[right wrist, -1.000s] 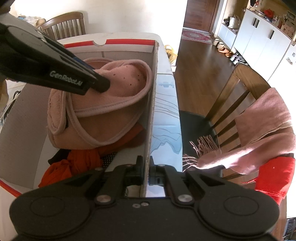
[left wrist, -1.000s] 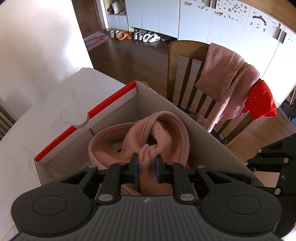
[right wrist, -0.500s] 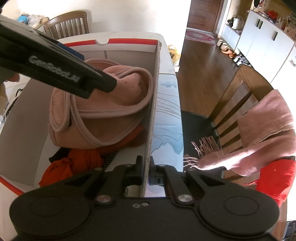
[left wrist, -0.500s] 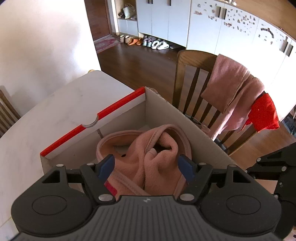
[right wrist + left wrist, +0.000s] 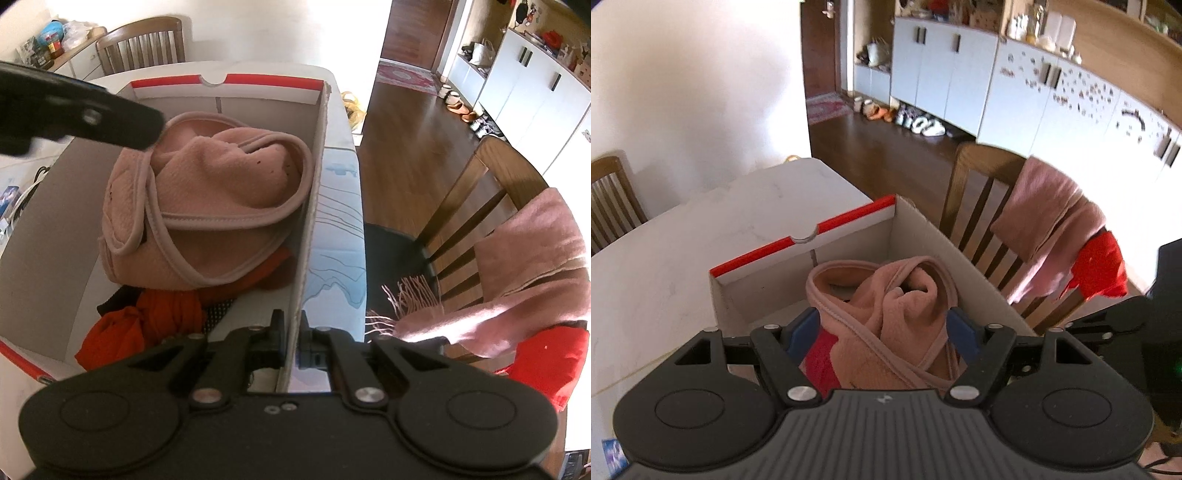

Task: Organize objects
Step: 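Withdraw the left gripper from the box back over the mat, then grasp the blue booklet with the left gripper, then carry the blue booklet into the box with the left gripper and release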

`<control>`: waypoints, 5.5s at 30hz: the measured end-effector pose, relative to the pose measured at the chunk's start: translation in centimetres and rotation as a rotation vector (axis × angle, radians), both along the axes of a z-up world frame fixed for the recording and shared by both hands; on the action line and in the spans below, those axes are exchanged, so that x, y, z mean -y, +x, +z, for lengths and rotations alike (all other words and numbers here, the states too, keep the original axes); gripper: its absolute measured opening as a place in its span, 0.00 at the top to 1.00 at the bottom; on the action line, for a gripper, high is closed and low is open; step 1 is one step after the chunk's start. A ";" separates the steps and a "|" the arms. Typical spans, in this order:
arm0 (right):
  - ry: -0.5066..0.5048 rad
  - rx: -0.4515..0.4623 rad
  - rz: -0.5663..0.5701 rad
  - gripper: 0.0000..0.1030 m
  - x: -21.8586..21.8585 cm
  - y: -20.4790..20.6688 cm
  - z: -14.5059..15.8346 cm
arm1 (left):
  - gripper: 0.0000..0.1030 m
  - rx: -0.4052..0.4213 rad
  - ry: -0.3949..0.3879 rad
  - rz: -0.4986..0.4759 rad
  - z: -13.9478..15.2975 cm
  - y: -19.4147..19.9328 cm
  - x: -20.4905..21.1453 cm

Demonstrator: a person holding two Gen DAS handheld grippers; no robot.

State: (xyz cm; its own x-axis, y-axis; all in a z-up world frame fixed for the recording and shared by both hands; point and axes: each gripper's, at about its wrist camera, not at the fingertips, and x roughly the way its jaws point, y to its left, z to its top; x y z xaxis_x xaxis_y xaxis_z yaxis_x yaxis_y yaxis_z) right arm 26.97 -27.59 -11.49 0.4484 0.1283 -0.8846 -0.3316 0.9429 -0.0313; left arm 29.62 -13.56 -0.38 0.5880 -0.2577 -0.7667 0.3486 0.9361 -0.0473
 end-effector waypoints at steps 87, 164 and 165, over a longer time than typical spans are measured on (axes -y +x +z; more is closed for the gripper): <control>-0.075 -0.034 -0.066 0.94 -0.8 -0.2 0.1 | 0.50 -0.147 0.071 0.586 -12.6 -6.7 -32.2; 0.021 -0.030 -0.060 0.96 0.0 -0.6 0.4 | 0.51 -0.329 0.039 -0.343 -7.9 -2.6 1.1; 0.021 -0.030 -0.061 0.96 0.1 -0.6 0.4 | 0.49 -0.330 0.037 -0.342 -8.0 -2.6 1.1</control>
State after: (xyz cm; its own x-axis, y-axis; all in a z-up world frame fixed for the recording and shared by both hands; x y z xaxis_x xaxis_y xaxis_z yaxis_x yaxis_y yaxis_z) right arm 26.34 -27.65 -11.12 0.4292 0.1205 -0.8952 -0.2740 0.9617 -0.0019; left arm 27.03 -14.63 -8.35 0.1981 -0.3629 -0.9105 0.6088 0.7736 -0.1759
